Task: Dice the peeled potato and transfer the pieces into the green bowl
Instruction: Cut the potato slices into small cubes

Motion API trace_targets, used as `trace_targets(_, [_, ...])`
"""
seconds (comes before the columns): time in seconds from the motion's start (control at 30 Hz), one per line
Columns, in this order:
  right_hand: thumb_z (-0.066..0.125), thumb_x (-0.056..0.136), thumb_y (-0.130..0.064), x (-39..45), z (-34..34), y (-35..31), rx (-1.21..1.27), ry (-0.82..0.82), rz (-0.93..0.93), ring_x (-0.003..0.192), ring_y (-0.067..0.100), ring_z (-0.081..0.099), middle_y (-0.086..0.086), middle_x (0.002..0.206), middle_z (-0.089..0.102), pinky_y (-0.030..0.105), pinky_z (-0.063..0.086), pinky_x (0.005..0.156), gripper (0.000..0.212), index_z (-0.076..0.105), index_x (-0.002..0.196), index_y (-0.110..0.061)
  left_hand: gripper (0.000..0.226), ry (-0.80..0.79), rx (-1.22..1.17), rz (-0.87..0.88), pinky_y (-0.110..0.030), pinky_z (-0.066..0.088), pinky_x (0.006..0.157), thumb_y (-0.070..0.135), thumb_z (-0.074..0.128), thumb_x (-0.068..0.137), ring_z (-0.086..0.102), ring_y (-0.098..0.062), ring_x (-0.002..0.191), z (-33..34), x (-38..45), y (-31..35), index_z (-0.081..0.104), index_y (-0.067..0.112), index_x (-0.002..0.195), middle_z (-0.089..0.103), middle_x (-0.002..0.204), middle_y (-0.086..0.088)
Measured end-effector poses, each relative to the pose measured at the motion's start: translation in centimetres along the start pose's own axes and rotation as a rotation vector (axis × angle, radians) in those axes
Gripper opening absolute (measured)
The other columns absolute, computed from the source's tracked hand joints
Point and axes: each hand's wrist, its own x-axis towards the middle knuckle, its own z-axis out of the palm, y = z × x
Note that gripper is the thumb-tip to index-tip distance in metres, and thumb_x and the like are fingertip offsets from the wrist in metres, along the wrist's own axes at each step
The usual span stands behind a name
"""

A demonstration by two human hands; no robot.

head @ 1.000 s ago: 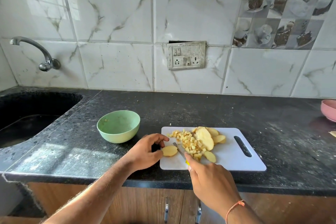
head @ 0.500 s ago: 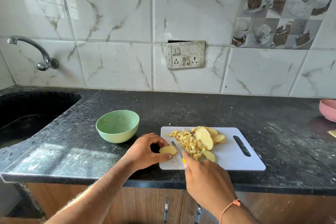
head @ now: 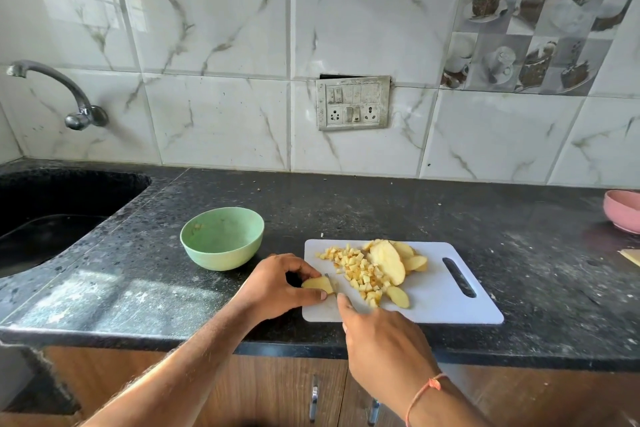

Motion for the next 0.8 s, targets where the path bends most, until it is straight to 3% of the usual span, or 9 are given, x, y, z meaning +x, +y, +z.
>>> trace_targets(0.2, [0.038,0.103,-0.014,-2.5,-1.4,-0.2,-0.047,-0.140,0.006,0.091,0.029,0.065,0.009,0.105,0.069,0.036,0.043,0.071,0.073,0.001,0.164,-0.028,0.037,0.009,0.015,0.007,-0.024,0.054,0.083,0.063,0.089,0.062,0.066,0.003,0.096,0.0,-0.1,0.0,0.079,0.045,0.093,0.071,0.098,0.028])
trace_targets(0.33, [0.036,0.105,-0.016,-2.2,-1.3,0.1,-0.083,-0.087,0.075,0.078,0.025,0.057,0.008,0.104,0.070,0.034,0.042,0.066,0.069,0.004,0.165,-0.026,0.036,0.004,0.024,0.016,-0.020,0.052,0.079,0.059,0.091,0.065,0.066,0.003,0.093,-0.2,-0.2,0.2,0.080,0.043,0.094,0.070,0.096,0.030])
trace_targets(0.47, [0.035,0.106,-0.023,-1.7,-1.3,0.0,-0.013,0.007,0.073,0.072,0.020,0.053,0.001,0.090,0.064,0.028,0.036,0.054,0.065,0.009,0.165,-0.030,0.042,-0.009,0.053,0.012,-0.018,0.052,0.076,0.061,0.091,0.064,0.067,0.003,0.089,-0.5,-0.3,0.4,0.078,0.042,0.099,0.070,0.093,0.028])
trace_targets(0.63, [0.038,0.105,-0.026,-0.8,-1.2,-0.7,0.028,0.080,0.039,0.081,0.019,0.065,0.002,0.099,0.072,0.033,0.053,0.066,0.061,0.020,0.163,-0.028,0.032,0.012,0.055,0.010,-0.014,0.048,0.070,0.051,0.092,0.068,0.067,0.000,0.085,-0.5,-0.4,0.5,0.077,0.038,0.092,0.070,0.090,0.029])
trace_targets(0.8, [0.042,0.101,-0.016,0.9,-0.5,-1.7,-0.031,0.053,0.030,0.085,0.026,0.066,0.005,0.095,0.070,0.036,0.047,0.064,0.064,0.026,0.162,-0.022,0.032,-0.003,0.046,0.007,-0.019,0.051,0.071,0.054,0.093,0.068,0.068,-0.001,0.085,-0.7,-0.4,0.5,0.078,0.039,0.093,0.072,0.091,0.027])
